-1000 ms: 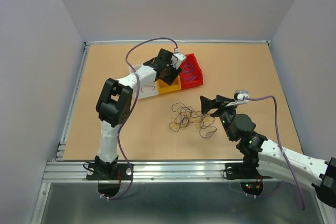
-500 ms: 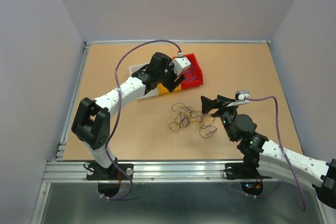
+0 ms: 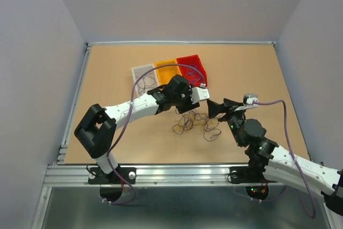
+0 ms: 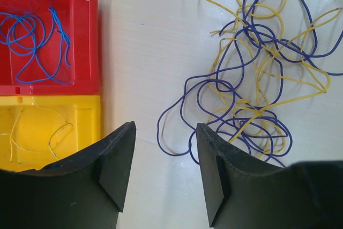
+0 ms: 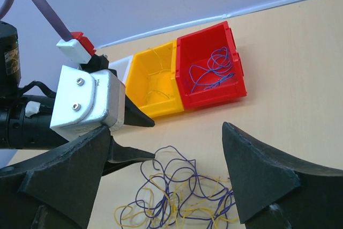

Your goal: Untangle the cables

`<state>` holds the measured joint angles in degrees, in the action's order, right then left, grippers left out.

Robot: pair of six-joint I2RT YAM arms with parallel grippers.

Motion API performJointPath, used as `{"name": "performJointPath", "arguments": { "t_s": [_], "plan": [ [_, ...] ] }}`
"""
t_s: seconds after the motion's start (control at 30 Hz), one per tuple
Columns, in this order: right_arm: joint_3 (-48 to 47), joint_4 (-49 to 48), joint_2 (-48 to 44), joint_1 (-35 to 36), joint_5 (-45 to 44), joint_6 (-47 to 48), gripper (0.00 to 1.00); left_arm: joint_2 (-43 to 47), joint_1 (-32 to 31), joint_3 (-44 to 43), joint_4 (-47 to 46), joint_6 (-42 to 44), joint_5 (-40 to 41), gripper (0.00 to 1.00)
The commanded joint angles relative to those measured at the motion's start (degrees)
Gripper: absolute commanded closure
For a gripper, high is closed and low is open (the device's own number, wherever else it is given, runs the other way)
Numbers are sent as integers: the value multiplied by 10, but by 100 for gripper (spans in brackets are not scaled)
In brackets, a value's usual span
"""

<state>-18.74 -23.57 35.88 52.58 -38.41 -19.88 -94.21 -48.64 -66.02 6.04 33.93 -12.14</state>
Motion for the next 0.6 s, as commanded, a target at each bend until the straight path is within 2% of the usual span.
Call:
{"name": "performJointPath", "arguments": {
  "t_s": [0.0, 0.2, 0.27, 0.37, 0.43, 0.57],
  "plan": [
    [-4, -29, -5, -4, -22, 2, 10, 11, -20, 9, 6, 56, -37, 41],
    [0, -26, -23, -5, -51, -5, 10, 19, -19, 13, 16, 68, -68, 39],
    [0, -11, -47, -4, -88, -7, 10, 20, -17, 12, 13, 55, -69, 37],
    [-10, 42, -91, -4, -192, -16, 10, 24, -1, 2, 15, 47, -97, 37],
    [-2, 49, -161, -4, -263, -11, 11, 24, 20, -9, 18, 36, -119, 36],
    [23, 49, -313, -4, -291, 16, 12, 27, 40, -18, 28, 34, -161, 36]
  ]
}}
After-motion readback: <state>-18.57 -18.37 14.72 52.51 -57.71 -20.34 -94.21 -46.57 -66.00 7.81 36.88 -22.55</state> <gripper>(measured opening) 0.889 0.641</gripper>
